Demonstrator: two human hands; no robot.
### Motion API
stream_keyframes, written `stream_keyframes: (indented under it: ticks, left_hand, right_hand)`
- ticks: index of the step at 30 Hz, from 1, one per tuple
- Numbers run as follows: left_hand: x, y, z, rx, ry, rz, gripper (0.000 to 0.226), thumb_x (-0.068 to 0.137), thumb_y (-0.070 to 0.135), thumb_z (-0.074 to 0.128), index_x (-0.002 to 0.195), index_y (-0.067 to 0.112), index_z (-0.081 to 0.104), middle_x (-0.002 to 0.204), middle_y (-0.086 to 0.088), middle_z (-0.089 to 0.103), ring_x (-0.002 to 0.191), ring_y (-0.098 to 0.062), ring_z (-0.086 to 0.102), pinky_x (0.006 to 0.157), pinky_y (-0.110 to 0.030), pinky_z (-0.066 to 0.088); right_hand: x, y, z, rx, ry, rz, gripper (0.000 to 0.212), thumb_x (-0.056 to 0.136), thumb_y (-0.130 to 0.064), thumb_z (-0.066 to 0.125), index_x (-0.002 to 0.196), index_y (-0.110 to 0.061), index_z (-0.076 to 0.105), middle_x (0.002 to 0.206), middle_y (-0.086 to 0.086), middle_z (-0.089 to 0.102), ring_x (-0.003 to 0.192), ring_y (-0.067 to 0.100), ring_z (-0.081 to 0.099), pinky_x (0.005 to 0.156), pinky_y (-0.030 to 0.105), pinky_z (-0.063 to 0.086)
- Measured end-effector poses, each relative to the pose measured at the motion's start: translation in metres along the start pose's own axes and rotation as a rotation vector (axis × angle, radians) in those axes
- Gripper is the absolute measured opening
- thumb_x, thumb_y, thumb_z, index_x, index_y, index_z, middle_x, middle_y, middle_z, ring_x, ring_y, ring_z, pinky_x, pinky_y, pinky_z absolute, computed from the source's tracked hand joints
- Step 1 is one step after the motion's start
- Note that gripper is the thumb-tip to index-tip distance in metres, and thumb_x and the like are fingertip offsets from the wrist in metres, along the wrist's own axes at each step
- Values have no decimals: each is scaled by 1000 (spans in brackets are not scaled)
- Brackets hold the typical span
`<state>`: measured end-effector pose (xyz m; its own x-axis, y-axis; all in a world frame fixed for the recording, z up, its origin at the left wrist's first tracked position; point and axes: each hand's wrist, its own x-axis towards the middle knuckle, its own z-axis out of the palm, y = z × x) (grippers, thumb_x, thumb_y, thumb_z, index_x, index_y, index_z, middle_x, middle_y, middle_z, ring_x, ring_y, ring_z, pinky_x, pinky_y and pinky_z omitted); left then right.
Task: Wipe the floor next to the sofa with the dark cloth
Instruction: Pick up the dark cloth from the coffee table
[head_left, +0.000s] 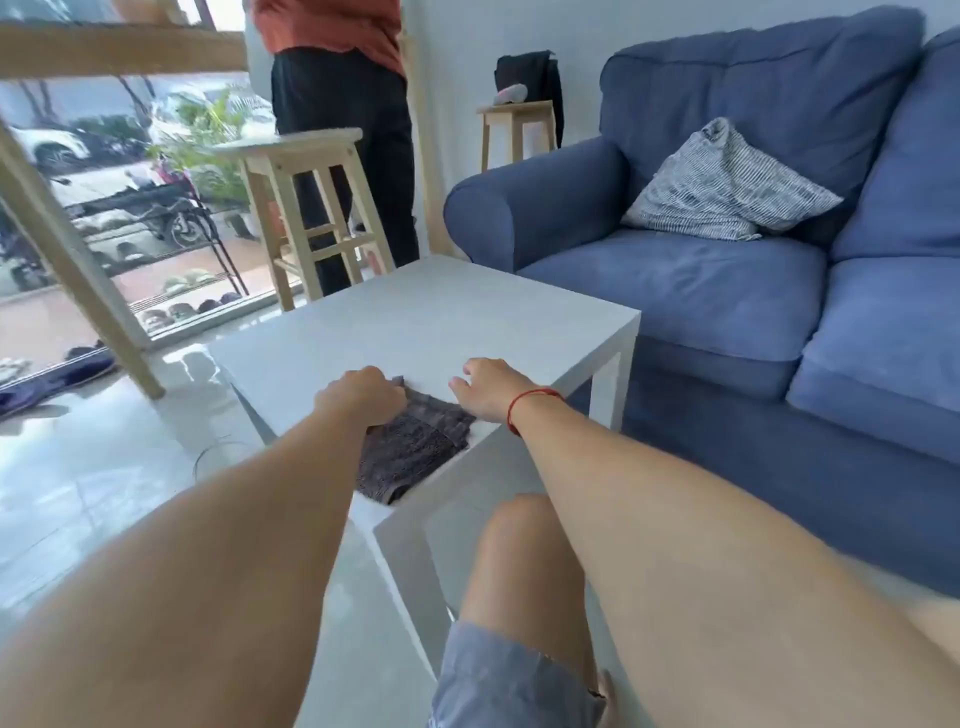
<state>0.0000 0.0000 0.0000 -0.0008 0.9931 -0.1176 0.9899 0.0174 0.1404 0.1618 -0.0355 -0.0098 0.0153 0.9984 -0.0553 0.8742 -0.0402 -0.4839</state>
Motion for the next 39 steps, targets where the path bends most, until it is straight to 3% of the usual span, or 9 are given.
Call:
stream_keyframes:
  ticks: [6,11,16,20,25,30,33,35,39]
  left_hand:
    - [-5,-31,17,86,-91,-95,58,89,49,50,130,9,50,132,-13,54,118,-33,53,87,-37,45]
    - [5,-19,19,-21,-65,-15,35,93,21,48,124,4,50,126,-16,55,113,-35,55,82,-37,44]
    - [9,-6,29,-105,76,118,24,97,21,38,118,13,47,120,-18,52,105,-41,54,80,-43,44]
    - [10,29,24,-254,141,210,23,97,17,41,117,11,51,117,-21,57,104,-41,55,78,-39,43]
    - [12,97,22,-284,66,495,29,99,13,41,124,16,54,124,-15,57,110,-37,52,85,-38,40]
    - [-8,176,36,-324,60,680,23,96,9,44,113,10,60,118,-15,62,107,-33,52,82,-32,35]
    - [-25,223,51,-315,17,771,26,95,10,50,119,6,62,122,-16,62,115,-35,53,90,-33,39]
    - [-35,252,63,-333,-3,772,30,95,17,54,121,5,60,123,-17,62,116,-35,54,94,-34,41]
    - [-66,306,89,-553,-126,534,56,94,41,53,133,3,43,134,-17,53,123,-36,50,94,-36,42]
  right_hand:
    - [5,-23,27,-92,-83,-36,66,87,-53,56,132,-5,47,136,16,53,124,34,49,102,44,44]
    - [7,-21,33,-121,-85,14,52,86,-53,57,115,-10,55,121,10,62,116,31,54,99,40,34]
    - [10,-13,26,124,-64,47,45,90,-29,59,128,-8,49,127,13,57,119,32,54,95,34,41]
    - [4,7,3,371,25,113,34,85,-9,59,118,-4,52,121,15,58,112,32,56,81,29,42]
    - [-17,60,-25,728,148,326,57,68,-17,70,119,-4,48,108,10,57,100,28,58,80,33,51]
    - [-47,129,-59,938,260,500,41,65,-30,64,101,-10,63,98,12,69,89,28,67,83,40,57]
    - [-77,164,-76,1015,358,503,6,83,-9,54,83,-14,58,79,10,62,72,24,61,61,30,54]
    - [-94,191,-81,1065,456,514,18,86,0,46,78,-15,53,75,8,56,69,23,56,57,27,49]
    - [-124,233,-83,1297,648,598,24,86,1,43,102,-16,51,80,7,55,74,23,56,57,28,48]
